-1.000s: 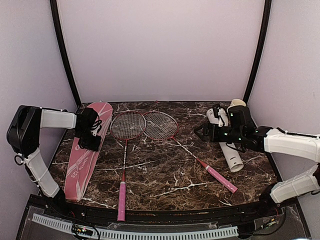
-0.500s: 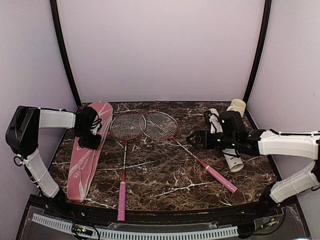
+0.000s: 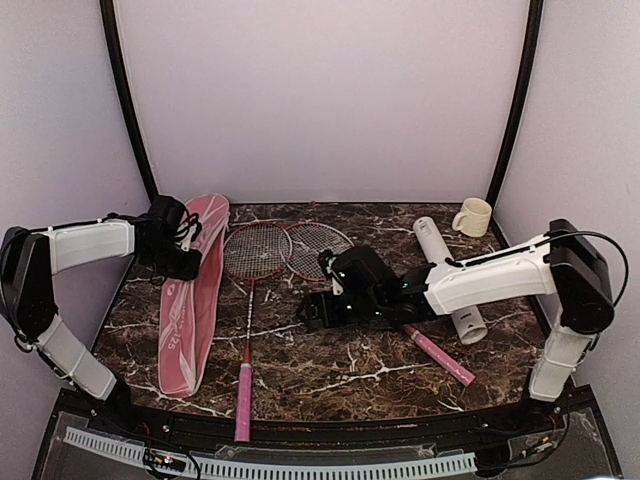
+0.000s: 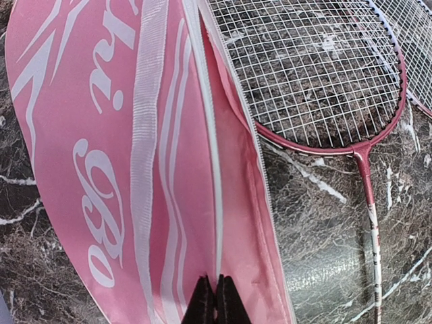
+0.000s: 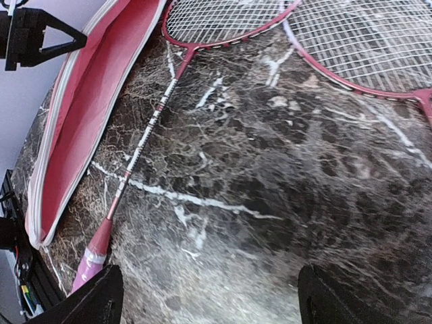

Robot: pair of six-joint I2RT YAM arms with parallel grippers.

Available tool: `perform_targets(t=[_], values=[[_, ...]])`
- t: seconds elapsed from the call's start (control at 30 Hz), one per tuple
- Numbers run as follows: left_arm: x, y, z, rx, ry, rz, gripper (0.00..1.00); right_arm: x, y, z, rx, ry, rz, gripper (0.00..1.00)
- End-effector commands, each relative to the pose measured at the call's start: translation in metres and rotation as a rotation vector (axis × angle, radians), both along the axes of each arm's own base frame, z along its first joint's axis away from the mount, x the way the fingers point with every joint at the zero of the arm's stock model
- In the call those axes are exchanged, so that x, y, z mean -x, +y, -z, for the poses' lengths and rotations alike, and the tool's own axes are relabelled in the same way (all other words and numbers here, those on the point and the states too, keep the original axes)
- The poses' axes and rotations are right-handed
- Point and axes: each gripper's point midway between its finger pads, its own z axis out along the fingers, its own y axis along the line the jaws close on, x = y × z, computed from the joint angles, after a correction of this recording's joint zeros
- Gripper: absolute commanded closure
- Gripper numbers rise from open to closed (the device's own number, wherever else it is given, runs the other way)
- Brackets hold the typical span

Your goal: Pack up the badminton gear

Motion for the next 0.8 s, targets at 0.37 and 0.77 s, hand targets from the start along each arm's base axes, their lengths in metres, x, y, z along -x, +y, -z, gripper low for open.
perform_targets(t=[0.37,0.77], values=[[0.006,0.016,-0.03,-0.068,-0.082,-0.051,1.0,0.013,0.117,0.039,0.134,-0.034,-0.096,0.17],[0.007,0.014,-0.032,-0.062,-0.084,-0.047,1.0,-0.003,0.144,0.074,0.242,-0.058,-0.098,0.26]])
